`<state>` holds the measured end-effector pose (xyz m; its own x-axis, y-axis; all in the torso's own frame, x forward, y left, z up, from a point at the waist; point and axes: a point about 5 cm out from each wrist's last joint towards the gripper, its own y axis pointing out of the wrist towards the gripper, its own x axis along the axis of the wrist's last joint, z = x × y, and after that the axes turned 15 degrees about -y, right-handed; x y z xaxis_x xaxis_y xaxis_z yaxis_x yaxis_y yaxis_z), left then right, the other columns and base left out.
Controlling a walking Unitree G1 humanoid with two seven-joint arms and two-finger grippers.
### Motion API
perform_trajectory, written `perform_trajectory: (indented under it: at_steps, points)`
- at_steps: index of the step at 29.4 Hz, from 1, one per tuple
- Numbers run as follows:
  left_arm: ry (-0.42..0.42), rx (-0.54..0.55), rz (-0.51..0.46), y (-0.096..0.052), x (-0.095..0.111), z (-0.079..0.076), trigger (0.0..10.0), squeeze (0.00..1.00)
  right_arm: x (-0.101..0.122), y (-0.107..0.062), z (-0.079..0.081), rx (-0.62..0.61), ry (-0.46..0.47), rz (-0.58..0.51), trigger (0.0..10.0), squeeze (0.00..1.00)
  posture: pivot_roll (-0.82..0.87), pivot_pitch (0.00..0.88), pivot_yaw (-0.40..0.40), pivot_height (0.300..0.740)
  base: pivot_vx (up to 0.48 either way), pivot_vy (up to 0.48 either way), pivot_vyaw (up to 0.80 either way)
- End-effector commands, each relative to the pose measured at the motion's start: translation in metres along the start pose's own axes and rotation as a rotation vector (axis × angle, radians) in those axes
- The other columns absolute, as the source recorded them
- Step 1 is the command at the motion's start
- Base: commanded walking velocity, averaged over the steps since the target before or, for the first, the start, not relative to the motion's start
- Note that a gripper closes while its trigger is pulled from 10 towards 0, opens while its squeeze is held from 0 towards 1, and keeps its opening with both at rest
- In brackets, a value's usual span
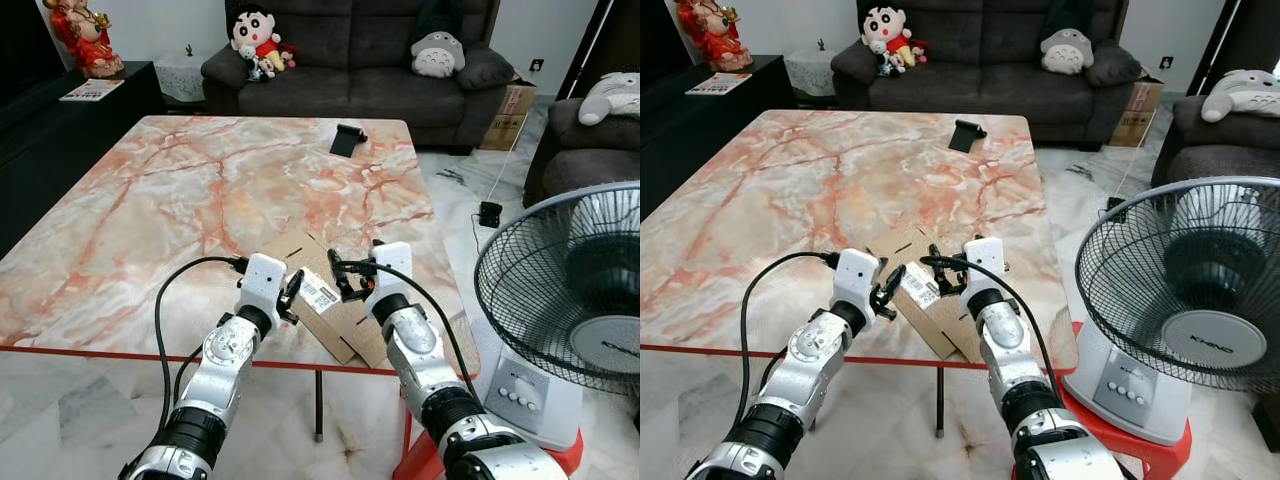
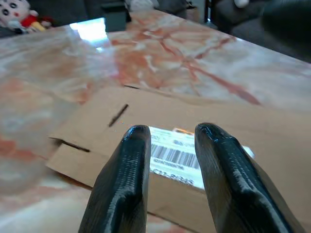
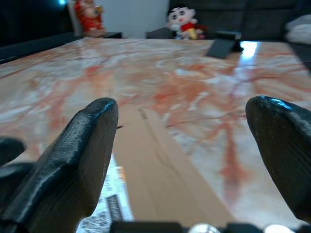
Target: Picking trash to rubbish bin
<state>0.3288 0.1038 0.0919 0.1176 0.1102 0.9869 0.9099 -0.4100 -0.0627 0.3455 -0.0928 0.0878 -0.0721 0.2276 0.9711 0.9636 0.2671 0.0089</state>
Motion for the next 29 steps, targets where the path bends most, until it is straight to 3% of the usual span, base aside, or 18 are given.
perform_trajectory:
  at_steps: [1, 10, 17, 29]
  points:
    - [0.028, -0.017, 0.018, 0.004, 0.003, 0.001, 10.0, 0.0, 0.003, 0.0, -0.008, -0.053, 0.001, -0.019, 10.0, 0.0, 0.04, 0.0, 0.021, 0.74, 0.0, 0.0, 0.0]
    - [0.022, -0.002, 0.004, 0.006, 0.009, 0.011, 10.0, 0.0, -0.014, -0.016, -0.014, -0.083, -0.017, 0.012, 10.0, 0.0, 0.03, 0.0, 0.021, 0.74, 0.0, 0.0, 0.0]
    - [0.029, -0.046, 0.044, 0.014, 0.008, 0.007, 10.0, 0.0, -0.019, -0.024, -0.015, -0.096, -0.013, 0.018, 10.0, 0.0, 0.01, 0.012, 0.026, 0.74, 0.0, 0.0, 0.0]
    - [0.024, 0.033, -0.047, 0.014, 0.016, 0.011, 10.0, 0.0, -0.004, -0.012, -0.007, -0.074, -0.003, -0.013, 10.0, 0.0, 0.03, 0.026, 0.026, 0.74, 0.0, 0.0, 0.0]
